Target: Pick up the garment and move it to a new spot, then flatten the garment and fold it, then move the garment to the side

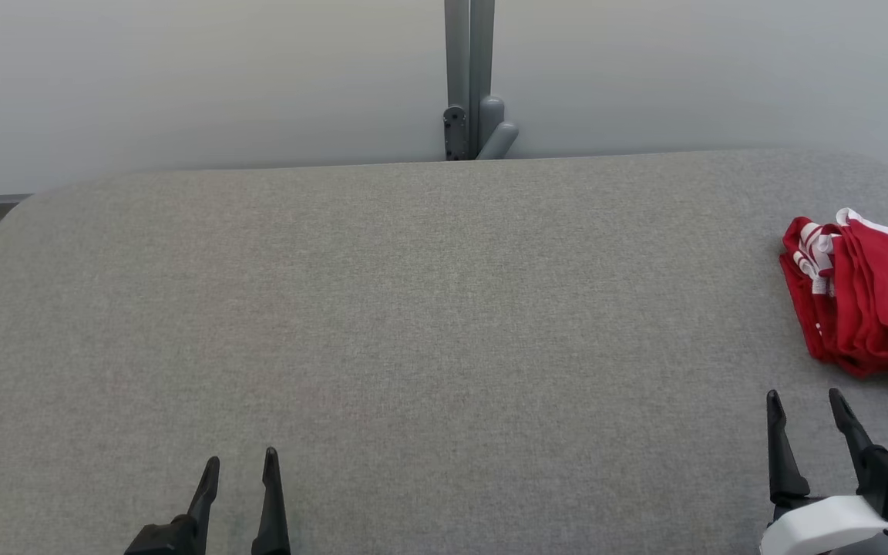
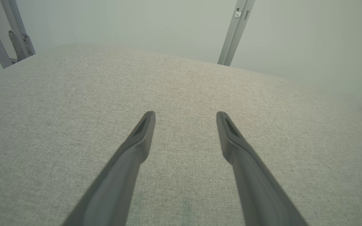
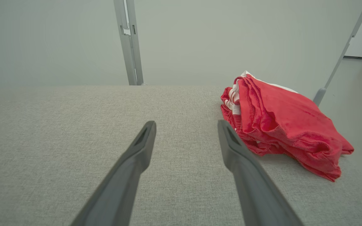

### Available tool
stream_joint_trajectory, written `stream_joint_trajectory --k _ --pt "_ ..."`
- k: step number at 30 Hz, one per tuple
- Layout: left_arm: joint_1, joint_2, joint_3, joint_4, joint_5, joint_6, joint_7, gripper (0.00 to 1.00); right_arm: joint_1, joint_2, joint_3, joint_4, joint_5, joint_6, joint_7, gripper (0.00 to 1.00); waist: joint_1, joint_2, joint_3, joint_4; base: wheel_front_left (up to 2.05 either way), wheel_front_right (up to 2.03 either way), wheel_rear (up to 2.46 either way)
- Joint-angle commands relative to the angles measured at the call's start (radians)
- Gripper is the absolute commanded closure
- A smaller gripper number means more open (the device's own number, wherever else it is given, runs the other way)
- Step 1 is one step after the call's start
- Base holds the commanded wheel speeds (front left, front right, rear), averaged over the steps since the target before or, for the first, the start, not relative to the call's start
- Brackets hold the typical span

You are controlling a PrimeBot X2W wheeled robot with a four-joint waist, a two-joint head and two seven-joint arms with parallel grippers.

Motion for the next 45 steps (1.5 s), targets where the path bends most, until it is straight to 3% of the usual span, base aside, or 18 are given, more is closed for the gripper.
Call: stream_joint_trajectory --k 1,9,17,45 --pt "-0.011 0.003 0.0 0.003 0.004 -0.003 0.0 0.0 0.015 0.003 0.003 0.007 -0.009 -0.001 -0.002 0.0 0.0 0.0 -0.004 0.014 0.0 0.0 0.0" --pt "-0.019 0.003 0.007 0.027 0.0 -0.021 0.0 0.0 0.034 0.011 0.049 0.043 -0.049 -0.001 -0.002 0.0 0.0 0.0 -0.012 0.046 0.0 0.0 0.0" --pt "-0.012 0.003 0.017 0.026 -0.018 -0.009 0.0 0.0 0.03 0.012 0.09 0.04 -0.03 -0.001 -0.002 0.0 0.0 0.0 -0.017 0.057 0.0 0.0 0.0" --pt "-0.01 0.003 0.018 0.039 -0.01 -0.019 0.001 0.0 0.011 0.012 0.102 0.055 -0.009 -0.001 -0.002 0.0 0.0 0.0 -0.029 0.061 0.0 0.0 0.0"
